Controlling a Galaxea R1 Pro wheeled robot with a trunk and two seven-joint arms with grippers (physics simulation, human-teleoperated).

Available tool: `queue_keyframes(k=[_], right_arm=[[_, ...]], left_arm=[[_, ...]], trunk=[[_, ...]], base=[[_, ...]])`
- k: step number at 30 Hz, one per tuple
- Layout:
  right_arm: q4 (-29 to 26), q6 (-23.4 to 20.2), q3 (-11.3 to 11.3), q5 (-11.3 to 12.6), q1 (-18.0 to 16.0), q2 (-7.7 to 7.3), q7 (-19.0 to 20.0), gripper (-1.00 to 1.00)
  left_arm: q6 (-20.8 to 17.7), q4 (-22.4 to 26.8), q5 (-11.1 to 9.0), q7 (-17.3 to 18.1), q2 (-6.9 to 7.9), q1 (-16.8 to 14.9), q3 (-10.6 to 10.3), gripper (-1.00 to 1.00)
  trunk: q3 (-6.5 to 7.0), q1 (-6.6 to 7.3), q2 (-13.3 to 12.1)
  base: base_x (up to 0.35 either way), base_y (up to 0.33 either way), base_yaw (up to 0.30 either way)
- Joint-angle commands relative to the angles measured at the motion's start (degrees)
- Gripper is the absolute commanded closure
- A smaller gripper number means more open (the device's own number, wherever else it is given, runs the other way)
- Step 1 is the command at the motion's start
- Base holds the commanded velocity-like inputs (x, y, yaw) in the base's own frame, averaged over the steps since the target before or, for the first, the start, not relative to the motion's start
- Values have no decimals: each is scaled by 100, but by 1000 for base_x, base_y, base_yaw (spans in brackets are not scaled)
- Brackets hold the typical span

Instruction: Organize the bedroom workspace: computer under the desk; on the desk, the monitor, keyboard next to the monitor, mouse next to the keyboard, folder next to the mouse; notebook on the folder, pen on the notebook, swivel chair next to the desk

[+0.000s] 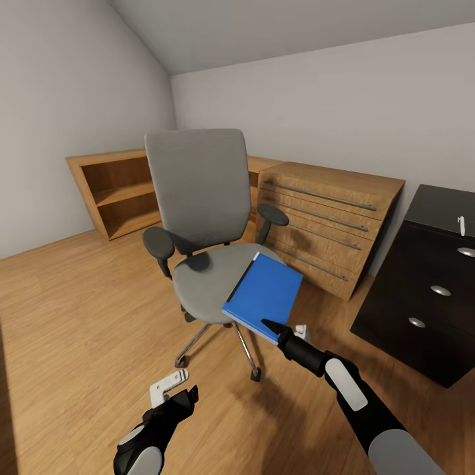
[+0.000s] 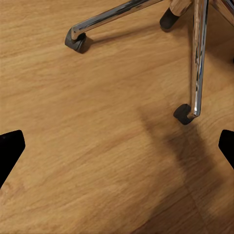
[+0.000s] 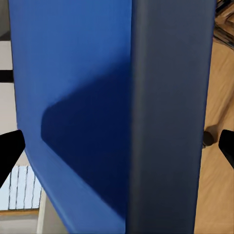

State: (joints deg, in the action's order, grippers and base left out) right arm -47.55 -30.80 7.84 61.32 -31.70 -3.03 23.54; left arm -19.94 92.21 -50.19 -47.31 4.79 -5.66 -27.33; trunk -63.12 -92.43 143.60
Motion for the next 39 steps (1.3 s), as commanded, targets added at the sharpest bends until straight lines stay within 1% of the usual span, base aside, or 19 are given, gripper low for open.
queue_keyframes(k=[1, 2, 16, 23, 26, 28, 39], right_arm=[[0, -14, 14, 29, -3, -5, 2, -100], [0, -14, 16, 29, -3, -5, 2, 100], [-9, -14, 25, 29, -3, -5, 2, 100], [-21, -14, 19, 29, -3, -13, 2, 100], [-172, -14, 12, 27, -3, -15, 2, 100], [-410, -14, 3, 23, -3, -34, -8, 100], [-642, -14, -9, 22, 0, -68, -16, 100]], left_arm=[[-15, 8, -23, -41, 4, -5, -10, -100], [-16, 8, -24, -41, 4, -5, -10, -100], [-18, 8, -26, -41, 2, -5, -10, -100], [-13, 8, -17, -43, 0, -5, -10, -100], [-16, 8, -17, -47, -1, -5, -10, -100], [-18, 8, -19, -49, -3, -5, -10, -100], [-18, 8, -25, -55, -10, -5, -19, -100]], trunk=[[-5, 1, 2], [-5, 1, 2], [-5, 1, 2], [150, 19, -7], [217, 27, -11], [261, 32, -14], [505, 61, -29]], base=[[0, 0, 0], [0, 0, 0], [0, 0, 0], [0, 0, 0], [0, 0, 0], [0, 0, 0], [0, 0, 0]])
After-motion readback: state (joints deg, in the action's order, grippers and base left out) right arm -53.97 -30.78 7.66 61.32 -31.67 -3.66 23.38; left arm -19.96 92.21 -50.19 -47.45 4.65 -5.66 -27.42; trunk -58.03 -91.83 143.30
